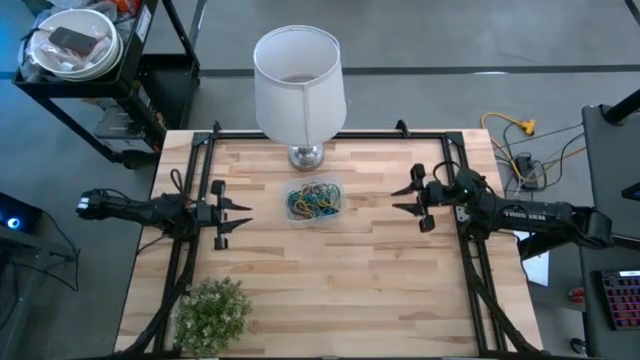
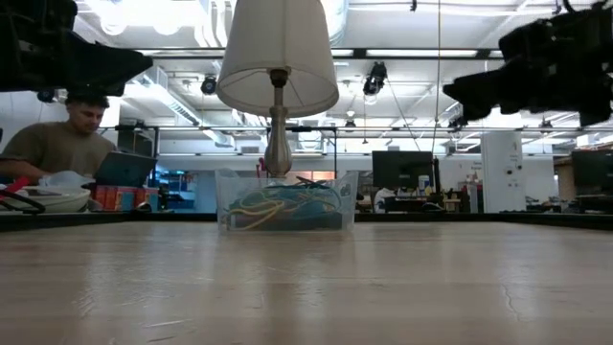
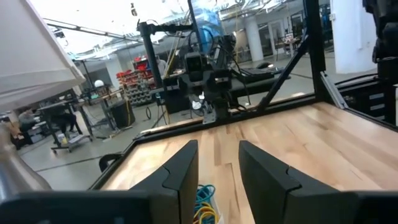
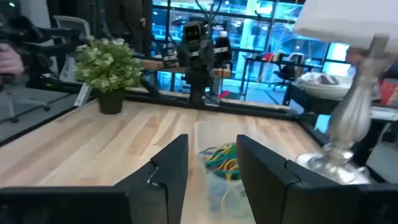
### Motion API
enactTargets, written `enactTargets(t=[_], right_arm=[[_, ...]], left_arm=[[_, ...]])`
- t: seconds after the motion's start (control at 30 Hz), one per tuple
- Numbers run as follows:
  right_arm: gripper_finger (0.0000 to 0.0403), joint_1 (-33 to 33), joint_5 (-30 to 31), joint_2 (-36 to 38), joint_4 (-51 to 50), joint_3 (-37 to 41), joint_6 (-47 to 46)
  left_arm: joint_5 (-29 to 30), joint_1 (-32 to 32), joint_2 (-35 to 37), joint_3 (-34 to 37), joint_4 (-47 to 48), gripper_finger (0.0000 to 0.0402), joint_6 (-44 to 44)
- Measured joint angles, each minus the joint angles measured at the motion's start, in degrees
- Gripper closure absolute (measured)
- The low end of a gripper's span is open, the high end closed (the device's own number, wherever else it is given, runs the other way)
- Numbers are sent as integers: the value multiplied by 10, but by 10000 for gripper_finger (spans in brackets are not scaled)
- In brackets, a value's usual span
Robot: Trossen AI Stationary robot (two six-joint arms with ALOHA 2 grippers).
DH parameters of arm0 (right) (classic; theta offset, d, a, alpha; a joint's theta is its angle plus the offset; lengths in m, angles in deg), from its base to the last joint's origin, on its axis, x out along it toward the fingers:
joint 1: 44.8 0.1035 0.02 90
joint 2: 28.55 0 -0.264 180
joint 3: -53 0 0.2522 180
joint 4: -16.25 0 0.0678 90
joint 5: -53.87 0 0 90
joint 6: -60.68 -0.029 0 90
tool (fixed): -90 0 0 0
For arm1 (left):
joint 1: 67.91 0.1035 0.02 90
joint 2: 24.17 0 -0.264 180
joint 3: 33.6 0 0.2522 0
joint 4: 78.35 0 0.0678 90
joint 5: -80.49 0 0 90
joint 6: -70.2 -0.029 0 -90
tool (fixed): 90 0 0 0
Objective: Pick and place rubber bands into bin
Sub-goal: Return to Home Position
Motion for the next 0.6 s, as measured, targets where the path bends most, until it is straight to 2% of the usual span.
enactTargets(t=[0.07, 0.23, 0.47, 0.6], right_arm=[[274, 8, -7, 3, 30, 27, -13], [281, 65, -19, -4, 27, 29, -1], [287, 165, 54, 9, 39, 29, 42], [285, 186, 83, 50, 23, 28, 49]], left_arm=[[-1, 0, 0, 0, 0, 301, -1], [-3, 0, 0, 0, 0, 301, 0], [-22, 0, 0, 0, 0, 301, 1], [-22, 0, 0, 0, 1, 301, 1]])
